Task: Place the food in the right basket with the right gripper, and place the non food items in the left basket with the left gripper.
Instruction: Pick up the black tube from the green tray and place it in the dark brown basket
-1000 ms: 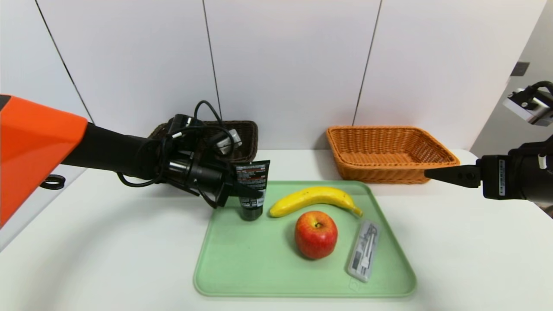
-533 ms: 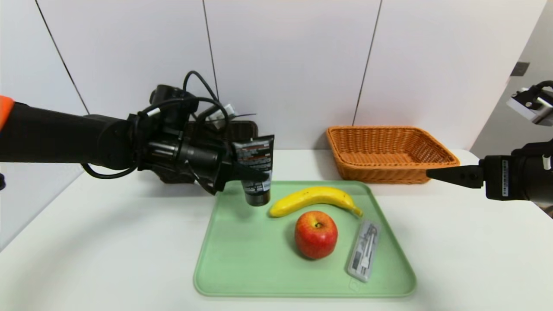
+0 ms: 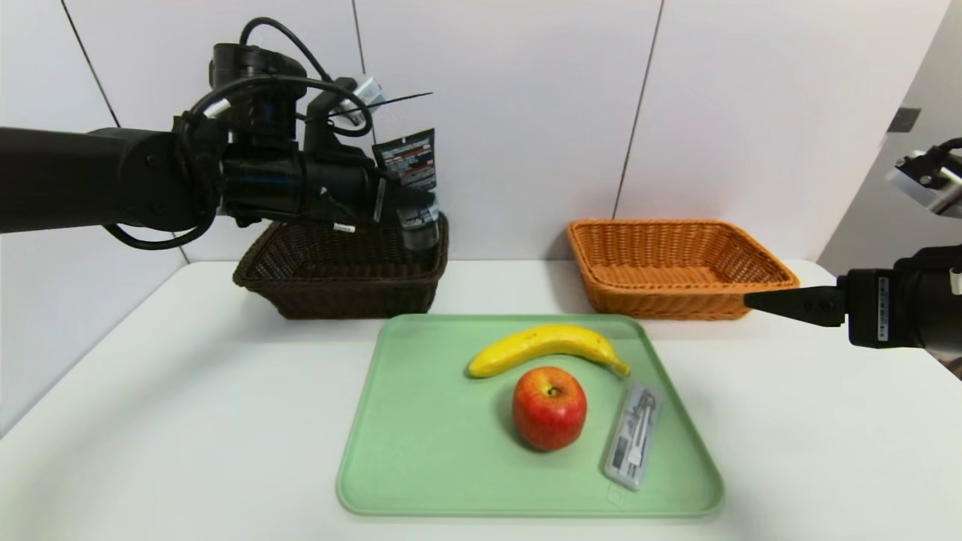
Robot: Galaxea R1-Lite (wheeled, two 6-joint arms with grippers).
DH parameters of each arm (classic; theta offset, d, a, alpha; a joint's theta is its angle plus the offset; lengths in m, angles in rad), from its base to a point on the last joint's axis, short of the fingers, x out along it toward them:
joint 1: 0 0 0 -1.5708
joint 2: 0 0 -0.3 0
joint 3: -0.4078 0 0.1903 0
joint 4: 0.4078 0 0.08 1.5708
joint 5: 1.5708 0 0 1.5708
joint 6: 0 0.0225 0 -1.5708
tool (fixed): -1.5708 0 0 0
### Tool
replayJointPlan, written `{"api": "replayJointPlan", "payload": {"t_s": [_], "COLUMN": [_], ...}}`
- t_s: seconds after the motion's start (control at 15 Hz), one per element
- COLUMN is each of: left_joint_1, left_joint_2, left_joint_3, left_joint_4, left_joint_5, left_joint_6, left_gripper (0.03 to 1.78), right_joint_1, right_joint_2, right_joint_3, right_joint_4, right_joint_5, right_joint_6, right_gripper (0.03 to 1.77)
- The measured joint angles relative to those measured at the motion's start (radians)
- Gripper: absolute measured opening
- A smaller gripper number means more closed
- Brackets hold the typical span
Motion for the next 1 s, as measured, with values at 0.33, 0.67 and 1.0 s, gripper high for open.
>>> {"api": "replayJointPlan", "payload": {"t_s": [0.33, 0.67, 1.0], "left_joint_1": [0.033, 0.036, 0.036], "left_joint_2": [0.113, 0.213, 0.275], "left_joint_3": [-0.027, -0.049, -0.049], "left_joint_4": [-0.089, -0.125, -0.15], "left_joint_5": [0.216, 0.296, 0.296], "left_joint_6": [0.004, 0.002, -0.005], "left_gripper": [0.41, 0.41, 0.41], "right_joint_1": [-0.002, -0.006, -0.006], "right_joint_2": [-0.001, 0.001, 0.001], "right_joint_3": [0.008, 0.01, 0.016], "right_joint_4": [0.001, 0.0, 0.0], "right_joint_5": [-0.001, -0.001, -0.001], "right_joint_6": [0.0, -0.003, -0.003], "right_gripper": [1.71, 1.71, 1.71]}}
